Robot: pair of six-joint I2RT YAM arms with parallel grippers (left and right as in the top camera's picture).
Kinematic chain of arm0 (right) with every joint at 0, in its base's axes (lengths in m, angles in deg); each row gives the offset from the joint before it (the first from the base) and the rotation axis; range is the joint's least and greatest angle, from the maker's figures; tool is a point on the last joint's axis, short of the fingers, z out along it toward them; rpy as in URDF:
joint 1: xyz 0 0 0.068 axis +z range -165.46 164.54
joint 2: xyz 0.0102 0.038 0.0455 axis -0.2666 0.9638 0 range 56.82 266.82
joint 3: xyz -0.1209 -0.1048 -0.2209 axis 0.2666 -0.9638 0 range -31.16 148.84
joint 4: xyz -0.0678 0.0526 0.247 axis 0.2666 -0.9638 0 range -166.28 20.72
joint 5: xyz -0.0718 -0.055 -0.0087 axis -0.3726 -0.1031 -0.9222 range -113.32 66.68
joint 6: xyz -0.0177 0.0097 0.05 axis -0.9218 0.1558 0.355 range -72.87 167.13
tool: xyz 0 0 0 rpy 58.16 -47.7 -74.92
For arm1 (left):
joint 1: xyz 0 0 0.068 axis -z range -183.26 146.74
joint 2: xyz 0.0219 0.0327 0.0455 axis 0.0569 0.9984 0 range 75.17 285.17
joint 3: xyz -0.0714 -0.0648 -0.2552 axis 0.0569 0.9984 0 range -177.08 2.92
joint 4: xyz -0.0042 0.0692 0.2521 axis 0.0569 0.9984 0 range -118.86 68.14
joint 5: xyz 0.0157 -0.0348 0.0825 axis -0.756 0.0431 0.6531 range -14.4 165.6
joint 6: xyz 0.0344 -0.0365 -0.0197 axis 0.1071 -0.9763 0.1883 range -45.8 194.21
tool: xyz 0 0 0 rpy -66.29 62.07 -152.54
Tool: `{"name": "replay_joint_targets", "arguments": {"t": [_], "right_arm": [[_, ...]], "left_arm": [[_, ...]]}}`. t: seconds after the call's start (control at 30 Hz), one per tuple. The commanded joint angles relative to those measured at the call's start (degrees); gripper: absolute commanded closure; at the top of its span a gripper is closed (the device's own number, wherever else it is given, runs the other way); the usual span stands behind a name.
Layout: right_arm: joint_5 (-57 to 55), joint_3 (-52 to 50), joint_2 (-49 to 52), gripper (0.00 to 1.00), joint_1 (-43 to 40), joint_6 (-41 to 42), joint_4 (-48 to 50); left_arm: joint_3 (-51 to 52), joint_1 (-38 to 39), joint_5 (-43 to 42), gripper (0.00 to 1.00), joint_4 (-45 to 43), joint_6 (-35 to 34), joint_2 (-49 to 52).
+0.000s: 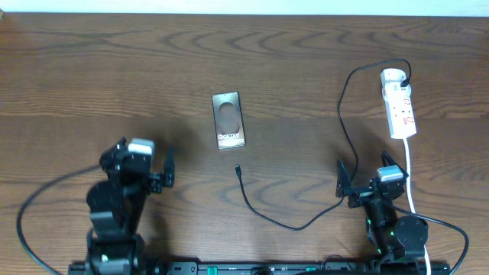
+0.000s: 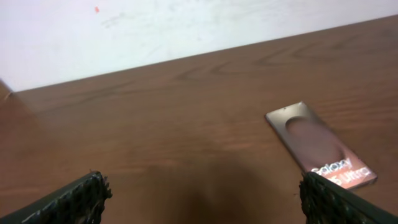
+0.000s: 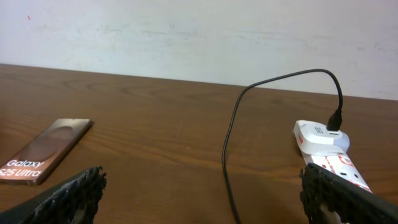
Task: Plug charger to phone and switch on socket
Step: 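Move the left gripper over the phone in the clear case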
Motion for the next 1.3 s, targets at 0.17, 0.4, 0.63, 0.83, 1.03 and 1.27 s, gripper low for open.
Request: {"name": "replay_joint_targets", "arguments": {"t": [0.17,0.4,0.63,0.83,1.03,1.27], "right_arm": [[-0.44,-0.24,-0.28,0.01,0.37,0.37,-0.04],[-0.44,-0.24,-0.28,0.01,0.37,0.37,-0.04],[-0.44,-0.24,-0.28,0.01,0.37,0.37,-0.04],[-0.44,-0.24,-0.28,0.01,0.37,0.39,-0.04],[-0.44,-0.24,-0.28,0.01,0.37,0.39,-0.04],[-0.44,-0.24,-0.28,0.01,0.37,0.39,-0.04]], "left_arm": [[-19.85,-0.07,-10.56,0.02,2.64,-2.78,22.12],[-38.25,0.04,-15.08,0.02,15.61,-3.3,38.34],[-59.84,1.18,-15.43,0.02,33.44,-3.28,52.5],[-75.52,6.1,-10.54,0.02,48.5,-3.28,63.08],[-79.62,13.18,1.86,0.02,57.61,-3.28,68.83],[-79.6,19.19,0.94,0.02,58.23,-3.43,70.47]]}}
